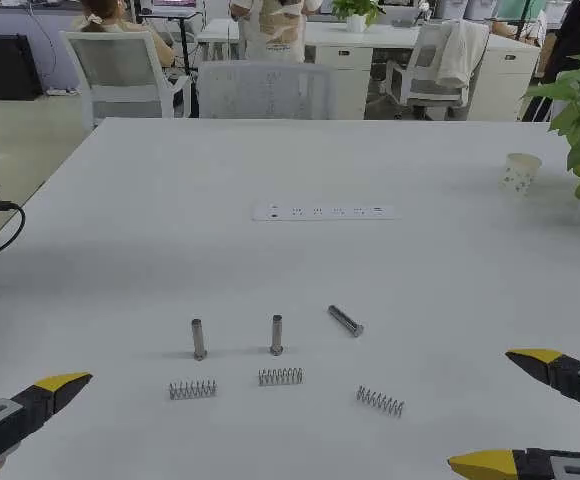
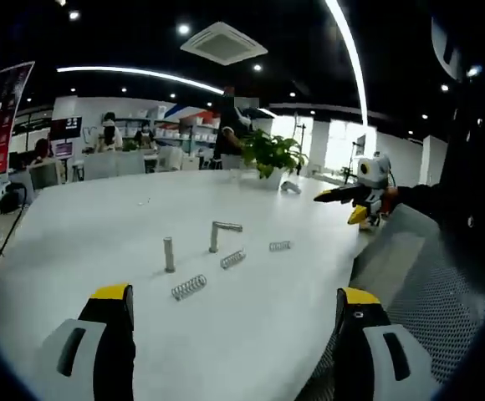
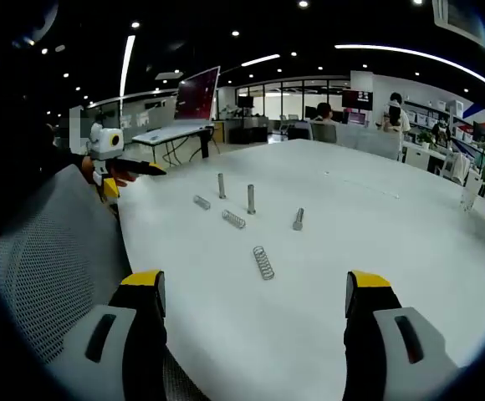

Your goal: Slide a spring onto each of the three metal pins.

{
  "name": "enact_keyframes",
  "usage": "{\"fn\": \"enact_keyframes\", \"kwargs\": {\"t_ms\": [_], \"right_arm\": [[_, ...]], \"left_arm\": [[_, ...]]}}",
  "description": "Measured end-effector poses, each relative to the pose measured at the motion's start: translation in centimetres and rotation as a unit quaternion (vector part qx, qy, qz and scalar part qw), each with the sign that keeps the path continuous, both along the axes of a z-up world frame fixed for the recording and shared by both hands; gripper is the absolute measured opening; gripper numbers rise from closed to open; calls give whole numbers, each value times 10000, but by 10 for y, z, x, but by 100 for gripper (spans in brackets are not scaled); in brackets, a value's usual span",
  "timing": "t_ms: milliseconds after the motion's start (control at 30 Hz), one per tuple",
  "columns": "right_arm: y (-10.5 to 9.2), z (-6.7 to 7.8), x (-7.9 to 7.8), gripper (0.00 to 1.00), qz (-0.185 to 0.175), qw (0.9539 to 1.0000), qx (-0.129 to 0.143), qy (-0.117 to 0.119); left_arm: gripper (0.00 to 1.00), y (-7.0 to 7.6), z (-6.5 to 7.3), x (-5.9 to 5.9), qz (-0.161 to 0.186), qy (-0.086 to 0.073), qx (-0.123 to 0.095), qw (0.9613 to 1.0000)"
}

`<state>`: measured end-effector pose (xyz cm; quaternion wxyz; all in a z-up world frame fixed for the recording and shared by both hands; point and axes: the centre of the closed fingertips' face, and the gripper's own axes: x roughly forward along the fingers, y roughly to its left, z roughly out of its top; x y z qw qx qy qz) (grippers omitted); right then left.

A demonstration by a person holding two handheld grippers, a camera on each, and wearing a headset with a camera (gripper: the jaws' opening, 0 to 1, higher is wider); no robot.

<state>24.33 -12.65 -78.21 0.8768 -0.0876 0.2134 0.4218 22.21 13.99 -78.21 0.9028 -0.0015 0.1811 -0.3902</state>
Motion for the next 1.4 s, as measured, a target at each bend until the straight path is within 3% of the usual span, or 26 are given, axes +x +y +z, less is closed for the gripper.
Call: {"fn": "enact_keyframes", "kwargs": {"t_ms": [667,1400], "right_arm": [[15,-8,20,89,255,9995,-64,149],[20,-15,22,89,374,9990,-84,211]], "left_arm": [[98,-5,-7,21,-53,126,29,9999],[97,-7,-10,21,-21,168,26,9999]]}}
